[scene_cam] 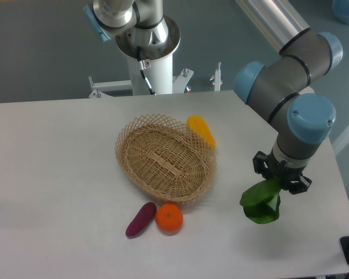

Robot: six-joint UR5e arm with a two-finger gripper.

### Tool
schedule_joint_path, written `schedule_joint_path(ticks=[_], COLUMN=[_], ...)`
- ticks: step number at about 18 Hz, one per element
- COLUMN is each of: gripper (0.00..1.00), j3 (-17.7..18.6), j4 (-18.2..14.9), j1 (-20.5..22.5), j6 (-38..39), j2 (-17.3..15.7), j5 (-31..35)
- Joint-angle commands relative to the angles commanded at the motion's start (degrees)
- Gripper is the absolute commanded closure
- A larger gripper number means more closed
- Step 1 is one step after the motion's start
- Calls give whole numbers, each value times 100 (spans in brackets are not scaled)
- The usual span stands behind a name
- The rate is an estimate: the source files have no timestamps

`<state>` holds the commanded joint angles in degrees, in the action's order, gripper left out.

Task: Place the green vegetable on the table
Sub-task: 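Lower the held green bok choy onto the table beside the basket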

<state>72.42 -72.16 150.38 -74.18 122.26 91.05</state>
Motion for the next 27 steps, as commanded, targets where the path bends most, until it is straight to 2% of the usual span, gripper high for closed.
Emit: schedule_joint_path(ticks=[14,20,25,27], gripper=[76,76,77,77], j3=[35,843,1124,1230], j4=[-26,105,272,491], j1=[-26,-44,26,131], j6=[-17,-61,-536,-633], j2=[-44,-360,-378,-343], j5=[35,0,18,26])
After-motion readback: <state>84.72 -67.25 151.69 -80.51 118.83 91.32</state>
